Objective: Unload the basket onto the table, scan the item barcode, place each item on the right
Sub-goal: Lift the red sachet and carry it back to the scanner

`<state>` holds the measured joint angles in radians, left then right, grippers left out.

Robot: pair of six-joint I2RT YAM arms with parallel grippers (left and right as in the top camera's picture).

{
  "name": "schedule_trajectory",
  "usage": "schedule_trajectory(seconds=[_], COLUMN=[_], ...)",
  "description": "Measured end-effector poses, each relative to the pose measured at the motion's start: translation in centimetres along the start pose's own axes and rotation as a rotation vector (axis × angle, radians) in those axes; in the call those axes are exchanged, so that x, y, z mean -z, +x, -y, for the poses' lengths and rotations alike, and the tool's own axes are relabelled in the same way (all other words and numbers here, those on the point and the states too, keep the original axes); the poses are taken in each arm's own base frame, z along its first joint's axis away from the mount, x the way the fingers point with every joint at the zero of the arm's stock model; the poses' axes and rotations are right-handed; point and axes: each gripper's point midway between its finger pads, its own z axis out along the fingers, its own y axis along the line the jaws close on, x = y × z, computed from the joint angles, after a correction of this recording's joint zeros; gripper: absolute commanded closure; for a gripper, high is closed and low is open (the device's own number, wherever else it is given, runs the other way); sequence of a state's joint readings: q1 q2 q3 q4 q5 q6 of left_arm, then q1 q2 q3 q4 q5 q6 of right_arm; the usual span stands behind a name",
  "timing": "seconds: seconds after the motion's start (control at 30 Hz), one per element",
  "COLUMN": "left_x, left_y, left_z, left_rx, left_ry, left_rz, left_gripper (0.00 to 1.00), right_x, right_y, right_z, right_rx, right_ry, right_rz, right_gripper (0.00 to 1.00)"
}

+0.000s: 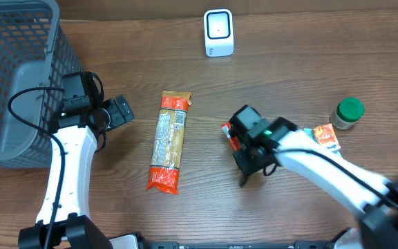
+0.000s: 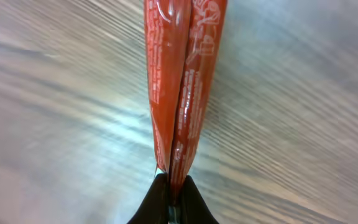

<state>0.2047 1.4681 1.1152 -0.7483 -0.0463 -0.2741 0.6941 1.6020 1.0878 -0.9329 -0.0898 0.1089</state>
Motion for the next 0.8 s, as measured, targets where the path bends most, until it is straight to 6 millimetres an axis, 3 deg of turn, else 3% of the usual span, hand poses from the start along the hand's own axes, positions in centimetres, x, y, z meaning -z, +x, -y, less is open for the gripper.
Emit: schedule_trajectory(seconds=[0.17, 0.3, 0.43, 0.6, 0.8], left_x=[0.0, 0.0, 0.0, 0.0, 0.0], left_y=[0.0, 0.0, 0.0, 0.0, 0.0], left_z=[0.0, 0.0, 0.0, 0.0, 0.0], left_rx=[0.000, 0.000, 0.000, 0.000, 0.000], left_ry=[0.000, 0.000, 0.000, 0.000, 0.000], left_rz=[0.000, 0.000, 0.000, 0.000, 0.000], left_gripper=[0.00, 0.00, 0.00, 0.00, 0.00], right_x=[5.9, 9.0, 10.0, 9.5, 10.4], right_y=[0.3, 1.3, 1.7, 0.6, -3.1], right_z=[-1.9, -3.9, -4.4, -2.7, -0.4], right_rx=[0.189, 0.363, 0.470, 0.471, 0.446], right_ry=[-0.087, -0.186, -0.202, -0.089, 0.089], right_rz=[0.147, 0.226, 0.263, 0.273, 0.399], right_gripper=[0.96, 0.96, 0.97, 0.97, 0.97])
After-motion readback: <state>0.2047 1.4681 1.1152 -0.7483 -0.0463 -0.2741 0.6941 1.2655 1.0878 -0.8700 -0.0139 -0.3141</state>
